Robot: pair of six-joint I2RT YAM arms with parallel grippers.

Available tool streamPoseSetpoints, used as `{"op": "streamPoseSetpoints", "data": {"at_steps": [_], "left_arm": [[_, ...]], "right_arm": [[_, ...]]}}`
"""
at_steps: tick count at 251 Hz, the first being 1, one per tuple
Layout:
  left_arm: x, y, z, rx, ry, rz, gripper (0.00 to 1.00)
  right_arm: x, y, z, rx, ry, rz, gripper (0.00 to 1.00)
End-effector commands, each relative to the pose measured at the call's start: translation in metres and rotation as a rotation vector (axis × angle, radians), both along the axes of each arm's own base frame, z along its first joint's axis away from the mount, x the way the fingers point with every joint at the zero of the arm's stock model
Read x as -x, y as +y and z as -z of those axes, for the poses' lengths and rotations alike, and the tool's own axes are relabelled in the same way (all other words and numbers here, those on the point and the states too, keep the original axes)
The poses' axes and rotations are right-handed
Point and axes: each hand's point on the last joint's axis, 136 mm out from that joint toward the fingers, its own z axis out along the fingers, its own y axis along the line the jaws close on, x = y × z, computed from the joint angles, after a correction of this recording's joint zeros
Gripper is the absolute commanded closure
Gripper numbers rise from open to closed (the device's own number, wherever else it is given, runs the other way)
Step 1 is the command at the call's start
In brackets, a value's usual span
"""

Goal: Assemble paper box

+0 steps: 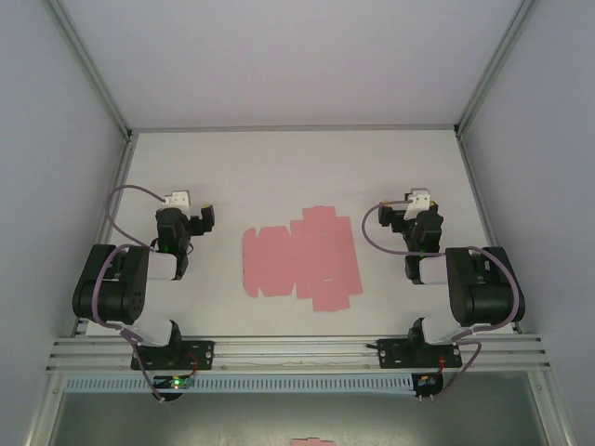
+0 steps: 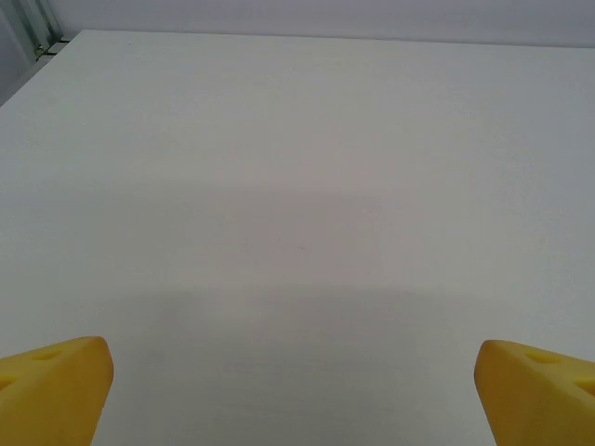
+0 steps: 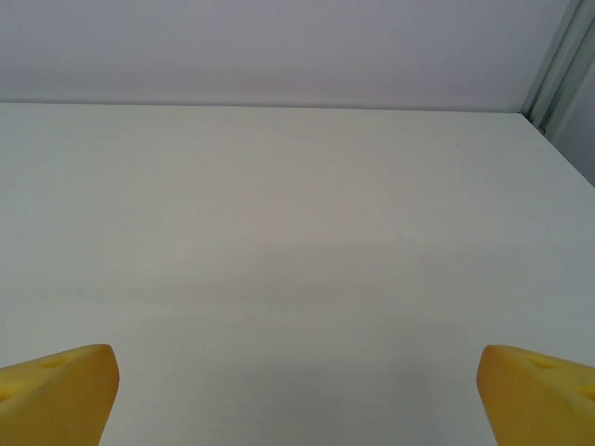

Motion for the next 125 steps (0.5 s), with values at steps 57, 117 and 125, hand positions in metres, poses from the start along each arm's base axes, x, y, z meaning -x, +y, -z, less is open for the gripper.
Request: {"op": "streamPoseSetpoints", "data": {"at_steps": [57,117,125], "left_arm": [[-0.0040,-0.0018,-0.0043,-0.011,-0.007,0.013,0.00],[-0.0046,-0.0026,-0.0045,-0.012,-0.005,0.018,0.00],[-0.0046,-0.0027,-0.0037,-0.010,0.000,0.019,0.00]], "right_arm": [[-0.0048,0.0022,-0.0104,-0.007,-0.030,0.004,0.02],[-0.0054,0.0021,-0.0101,-0.007,-0.028,0.004,0.02],[-0.0055,0.0025,-0.0101,-0.007,-0.028,0.003,0.02]]}}
